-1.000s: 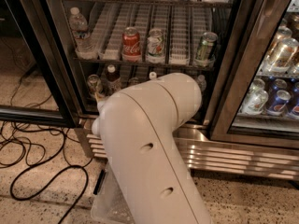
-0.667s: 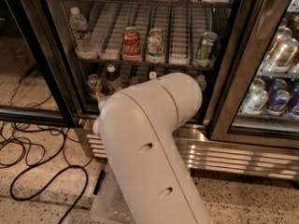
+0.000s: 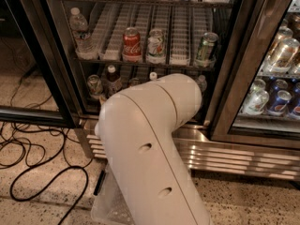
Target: Pick blue plastic bottle from bottom shelf of fridge
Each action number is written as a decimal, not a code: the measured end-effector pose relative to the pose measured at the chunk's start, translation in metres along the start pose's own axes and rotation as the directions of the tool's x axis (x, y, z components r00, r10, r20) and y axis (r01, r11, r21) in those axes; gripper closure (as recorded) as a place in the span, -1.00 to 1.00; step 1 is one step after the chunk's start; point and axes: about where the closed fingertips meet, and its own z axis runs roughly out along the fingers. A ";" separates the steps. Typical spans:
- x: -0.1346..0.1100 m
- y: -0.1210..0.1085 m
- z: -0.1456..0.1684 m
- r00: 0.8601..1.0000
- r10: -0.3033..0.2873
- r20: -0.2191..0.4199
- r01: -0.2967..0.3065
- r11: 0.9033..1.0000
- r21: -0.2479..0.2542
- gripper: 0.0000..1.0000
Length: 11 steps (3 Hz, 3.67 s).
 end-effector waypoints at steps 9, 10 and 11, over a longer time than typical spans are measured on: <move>-0.018 -0.037 0.067 0.997 -0.004 0.072 -0.003 0.996 0.093 -0.32; -0.016 -0.031 0.061 0.996 0.032 0.089 -0.038 0.997 0.063 0.06; -0.015 -0.031 0.061 0.996 0.033 0.089 -0.038 0.997 0.063 0.52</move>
Offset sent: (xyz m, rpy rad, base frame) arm 0.0151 -0.0015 -0.0167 -0.0352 0.0167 -0.0112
